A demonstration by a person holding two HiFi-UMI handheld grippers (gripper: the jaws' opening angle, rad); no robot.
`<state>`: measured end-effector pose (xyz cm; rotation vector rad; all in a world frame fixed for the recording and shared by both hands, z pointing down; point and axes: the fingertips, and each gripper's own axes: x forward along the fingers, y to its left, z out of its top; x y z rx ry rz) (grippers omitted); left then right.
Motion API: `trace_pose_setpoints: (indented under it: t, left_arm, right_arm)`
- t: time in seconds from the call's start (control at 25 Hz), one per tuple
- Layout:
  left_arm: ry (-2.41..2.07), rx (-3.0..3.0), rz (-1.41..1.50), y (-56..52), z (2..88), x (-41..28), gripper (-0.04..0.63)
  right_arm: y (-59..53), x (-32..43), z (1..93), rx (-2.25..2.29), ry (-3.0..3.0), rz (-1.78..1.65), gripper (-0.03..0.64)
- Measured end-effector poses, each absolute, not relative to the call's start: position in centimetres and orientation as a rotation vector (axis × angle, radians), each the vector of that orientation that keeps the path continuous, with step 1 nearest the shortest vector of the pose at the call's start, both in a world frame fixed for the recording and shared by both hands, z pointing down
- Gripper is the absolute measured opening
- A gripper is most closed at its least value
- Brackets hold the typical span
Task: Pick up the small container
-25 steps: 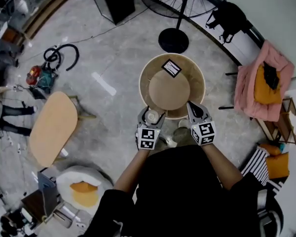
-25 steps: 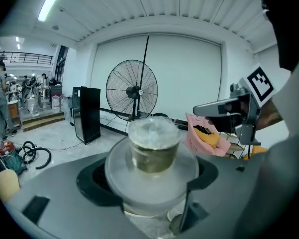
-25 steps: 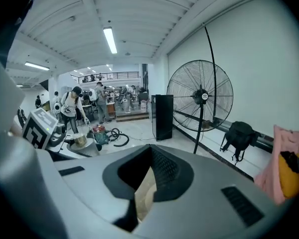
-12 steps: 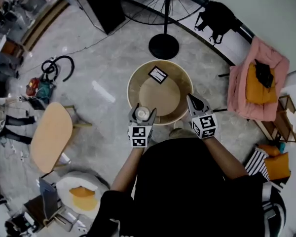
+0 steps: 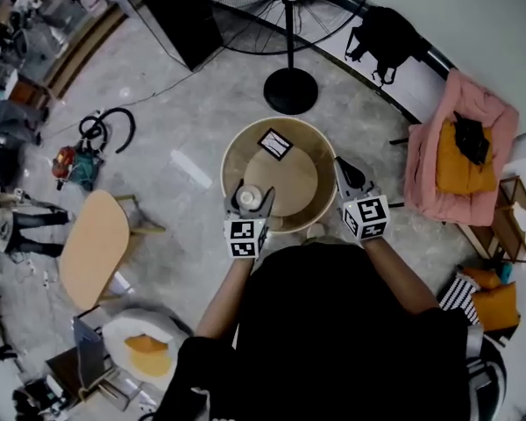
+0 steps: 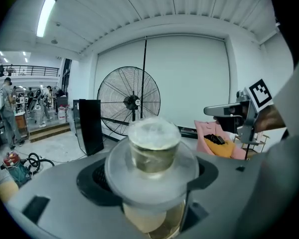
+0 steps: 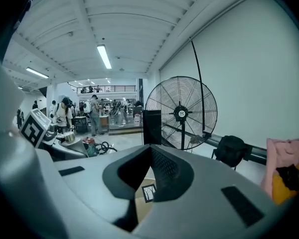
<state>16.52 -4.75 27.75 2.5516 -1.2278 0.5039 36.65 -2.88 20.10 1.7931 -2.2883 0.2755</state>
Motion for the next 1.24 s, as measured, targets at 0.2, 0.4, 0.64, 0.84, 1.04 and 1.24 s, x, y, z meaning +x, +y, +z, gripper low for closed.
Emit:
trace_pose_setpoints:
  t: [0.2, 0.4, 0.64, 0.84, 1.04, 1.24]
  left_arm:
    - [-1.230, 2.574, 0.508, -6.0, 27.2, 18.0, 0.356]
    - [-1.237, 2.578, 0.497, -5.9, 26.7, 18.8, 0.356]
    - [-1.226, 2.583, 0.517, -6.0, 27.2, 19.3, 0.356]
    - [-1.214, 2.593, 0.540, -5.6, 27.7, 19.2, 0.356]
    - [-1.228, 2.576, 0.533, -5.9, 27.9, 18.9, 0.356]
    - [-1.243, 2.569, 0.520, -6.4, 27.8, 18.3, 0.356]
  right_arm:
    - [-3.6, 38.3, 20.0, 1.811, -2.288, 0.262, 0.015]
    - [-3.6, 39.5, 19.7, 1.825, -2.271, 0.247, 0.015]
    - [-3.9, 39.9, 20.0, 1.830, -2.273, 0.253, 0.015]
    - [-3.6, 39.6, 20.0, 1.813, -2.277, 0.245, 0.015]
    - [-3.7, 39.5, 20.3, 1.798, -2.280, 0.249, 0.015]
    - [-3.9, 39.2, 20.2, 1.798, -2.282, 0.247, 0.015]
